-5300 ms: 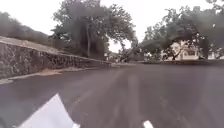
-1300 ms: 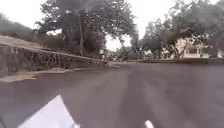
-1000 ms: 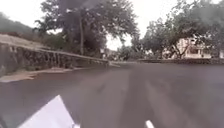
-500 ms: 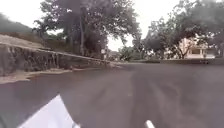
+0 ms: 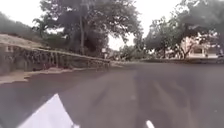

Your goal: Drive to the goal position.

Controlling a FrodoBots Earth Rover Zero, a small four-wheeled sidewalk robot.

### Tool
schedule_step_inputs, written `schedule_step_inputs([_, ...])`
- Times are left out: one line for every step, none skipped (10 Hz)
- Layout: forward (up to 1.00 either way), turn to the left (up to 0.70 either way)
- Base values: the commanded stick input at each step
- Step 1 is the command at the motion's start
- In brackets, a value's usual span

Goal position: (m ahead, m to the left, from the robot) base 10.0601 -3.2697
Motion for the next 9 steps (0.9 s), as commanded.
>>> schedule_step_inputs([0.50, -0.50])
schedule_step_inputs([0.50, -0.50])
schedule_step_inputs([0.50, -0.50])
schedule_step_inputs([0.50, -0.43])
schedule_step_inputs([0.50, -0.34])
schedule_step_inputs([0.50, -0.25])
schedule_step_inputs([0.50, -0.16])
schedule_step_inputs([0.50, -0.07])
schedule_step_inputs([0.50, 0.00])
